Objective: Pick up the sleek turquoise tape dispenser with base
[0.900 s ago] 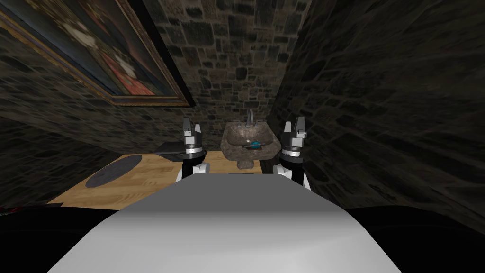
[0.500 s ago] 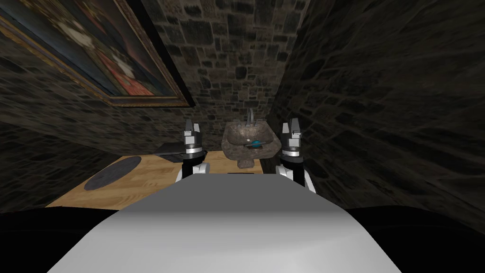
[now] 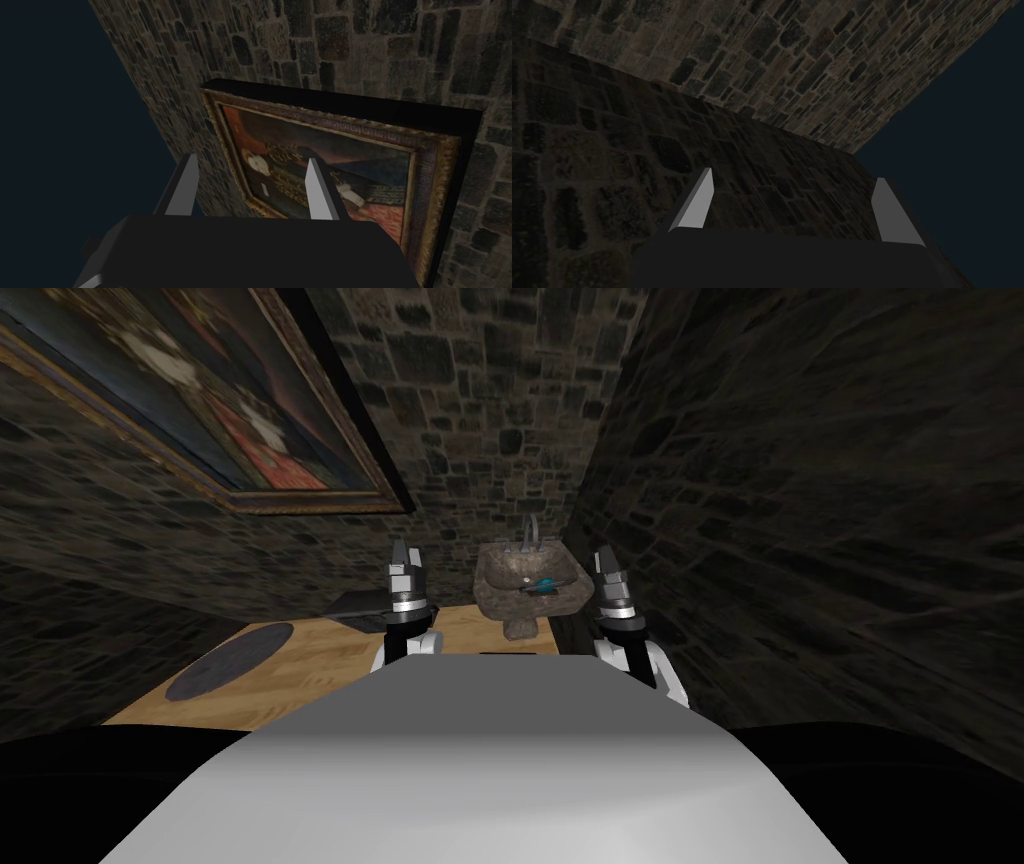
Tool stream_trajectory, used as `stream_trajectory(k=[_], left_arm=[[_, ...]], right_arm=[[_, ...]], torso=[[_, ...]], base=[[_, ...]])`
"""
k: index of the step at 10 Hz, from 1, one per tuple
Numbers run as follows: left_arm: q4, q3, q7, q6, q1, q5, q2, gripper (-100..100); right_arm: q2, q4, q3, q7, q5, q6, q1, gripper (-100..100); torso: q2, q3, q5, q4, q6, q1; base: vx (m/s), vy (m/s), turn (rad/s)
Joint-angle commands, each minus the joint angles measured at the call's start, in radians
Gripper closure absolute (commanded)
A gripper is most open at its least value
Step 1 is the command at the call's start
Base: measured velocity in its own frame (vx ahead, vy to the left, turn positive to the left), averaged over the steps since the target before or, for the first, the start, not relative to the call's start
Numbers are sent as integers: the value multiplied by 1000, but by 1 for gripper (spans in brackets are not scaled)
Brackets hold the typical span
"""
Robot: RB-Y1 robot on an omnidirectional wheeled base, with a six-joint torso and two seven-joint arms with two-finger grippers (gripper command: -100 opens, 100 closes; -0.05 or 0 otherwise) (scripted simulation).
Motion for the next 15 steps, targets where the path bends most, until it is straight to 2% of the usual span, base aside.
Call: stream_trajectory(k=[1, 2, 4, 5, 7, 8, 9, 10, 11, 12, 13, 14, 15], left_arm=[[0, 0, 0, 0, 0, 0, 0, 0], [0, 0, 0, 0, 0, 0, 0, 0], [0, 0, 0, 0, 0, 0, 0, 0], [0, 0, 0, 0, 0, 0, 0, 0], [0, 0, 0, 0, 0, 0, 0, 0], [0, 0, 0, 0, 0, 0, 0, 0], [0, 0, 0, 0, 0, 0, 0, 0], [0, 0, 0, 0, 0, 0, 0, 0], [0, 0, 0, 0, 0, 0, 0, 0], [0, 0, 0, 0, 0, 0, 0, 0], [0, 0, 0, 0, 0, 0, 0, 0], [0, 0, 0, 0, 0, 0, 0, 0], [0, 0, 0, 0, 0, 0, 0, 0]], right_arm=[[-50, 17, -33, 1, 36, 5, 1, -100], [-60, 17, -33, 1, 36, 5, 1, -100], [-128, 43, -77, 4, 89, 11, 0, -100], [-142, 43, -77, 4, 89, 11, 0, -100], [-209, 72, -121, 9, 146, 17, 0, -100], [-231, 72, -121, 9, 146, 17, 0, -100], [-265, 88, -142, 12, 175, 19, 0, -100], [-277, 88, -142, 12, 175, 19, 0, -100], [-315, 105, -162, 16, 206, 20, 0, -100], [-325, 105, -162, 16, 206, 20, 0, -100], [-364, 123, -181, 21, 236, 21, 1, -100], [-374, 123, -181, 21, 236, 21, 1, -100], [-415, 143, -198, 27, 267, 22, 1, -100]], torso=[[0, 0, 0, 0, 0, 0], [2, 1, 0, 0, 0, 1], [0, 0, 0, 0, 0, 1], [1, 0, 0, 0, 0, 2], [1, 1, 0, 0, 0, 2], [3, 2, 1, 1, 0, 4], [2, 1, 1, 1, 0, 2], [1, 1, 0, 0, 0, 0], [-1, 0, 0, 0, 0, -1], [-1, -1, 0, 0, 0, 0], [-2, -1, 0, 0, 0, 0], [-2, -1, 0, 0, 0, 0], [-2, -1, 0, 0, 0, 0]], base=[[-92, 92, -125], [-67, 79, -31], [-64, 93, -89], [-67, 83, -44], [-101, 122, -82], [-88, 86, -53], [-70, 61, -51], [-50, 50, -38], [-43, 67, -58], [-40, 60, -34], [-46, 67, -46], [-47, 59, -34], [-34, 74, -40]])
